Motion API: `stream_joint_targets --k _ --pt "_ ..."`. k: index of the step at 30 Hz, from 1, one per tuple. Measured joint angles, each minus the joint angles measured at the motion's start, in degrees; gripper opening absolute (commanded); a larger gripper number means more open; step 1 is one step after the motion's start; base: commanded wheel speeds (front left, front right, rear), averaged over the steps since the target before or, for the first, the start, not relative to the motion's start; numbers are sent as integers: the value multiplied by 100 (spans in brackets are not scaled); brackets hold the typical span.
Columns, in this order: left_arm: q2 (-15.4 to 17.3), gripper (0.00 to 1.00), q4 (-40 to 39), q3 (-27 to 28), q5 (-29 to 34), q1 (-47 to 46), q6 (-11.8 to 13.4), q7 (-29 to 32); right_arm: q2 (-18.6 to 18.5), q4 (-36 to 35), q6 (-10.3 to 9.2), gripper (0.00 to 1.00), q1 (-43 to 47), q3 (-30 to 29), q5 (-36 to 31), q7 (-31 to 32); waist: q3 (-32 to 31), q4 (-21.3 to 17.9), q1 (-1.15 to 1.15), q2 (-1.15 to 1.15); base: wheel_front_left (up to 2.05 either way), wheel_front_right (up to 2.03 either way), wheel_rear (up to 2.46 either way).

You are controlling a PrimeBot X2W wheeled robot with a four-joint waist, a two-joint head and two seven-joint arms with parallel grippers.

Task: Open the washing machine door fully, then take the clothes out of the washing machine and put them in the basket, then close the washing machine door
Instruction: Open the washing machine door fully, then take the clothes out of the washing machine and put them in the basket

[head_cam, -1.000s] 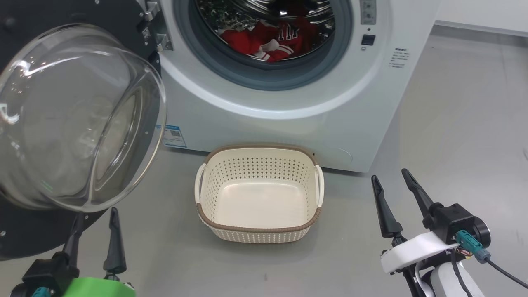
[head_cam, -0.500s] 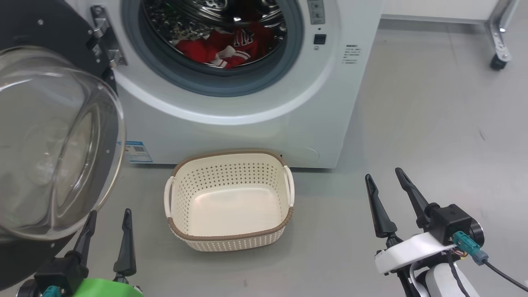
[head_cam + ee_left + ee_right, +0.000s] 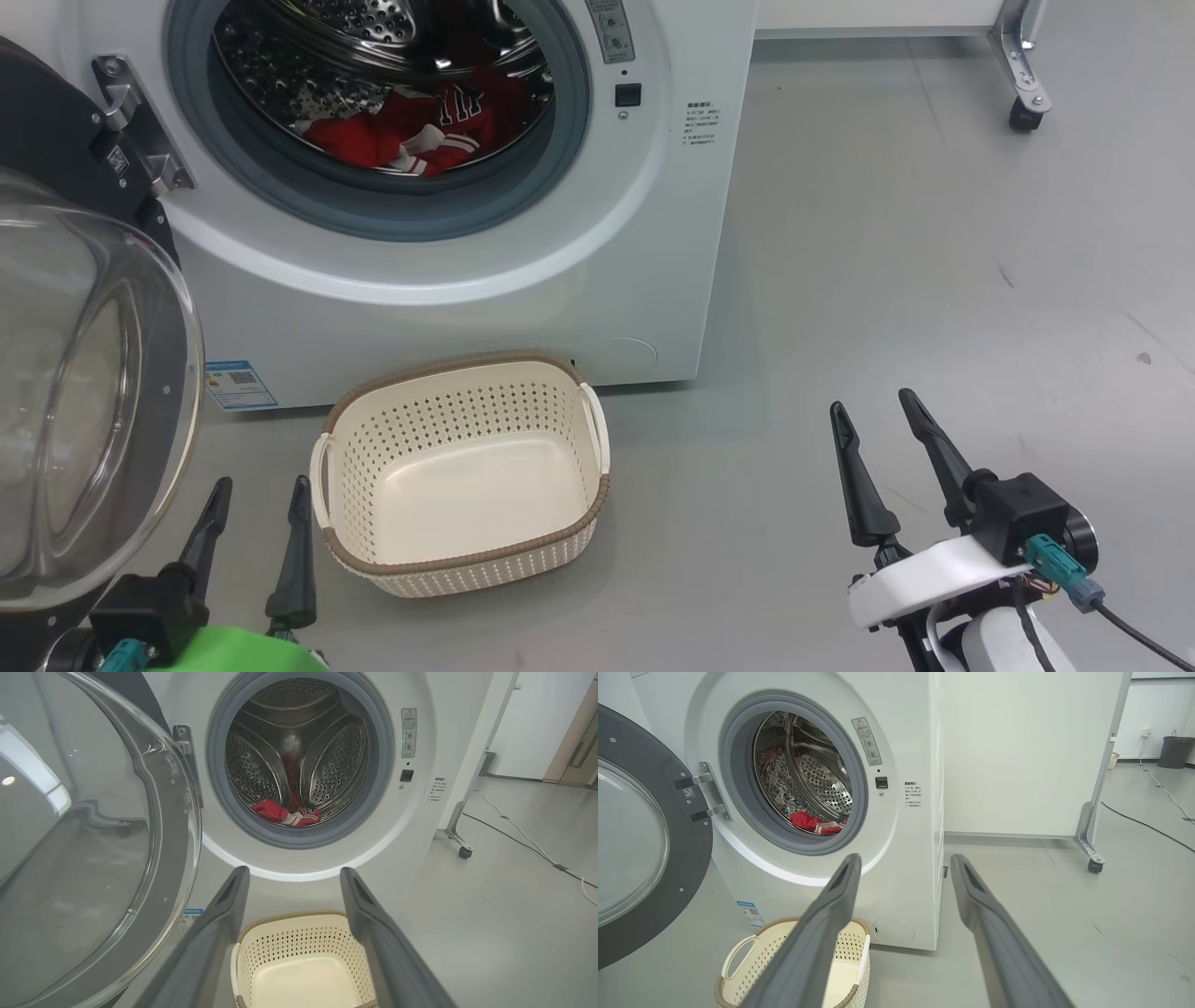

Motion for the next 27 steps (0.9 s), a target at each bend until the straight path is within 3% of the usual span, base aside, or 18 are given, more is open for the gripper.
stream_joint_targets --k 9,27 --pt "0 100 -29 -60 87 4 1 133 3 -64 -97 100 136 -24 9 0 -39 -133 0 0 0 0 0" --pt "1 100 -89 -74 142 68 105 229 4 -143 -104 100 137 12 49 0 12 -134 0 0 0 0 0"
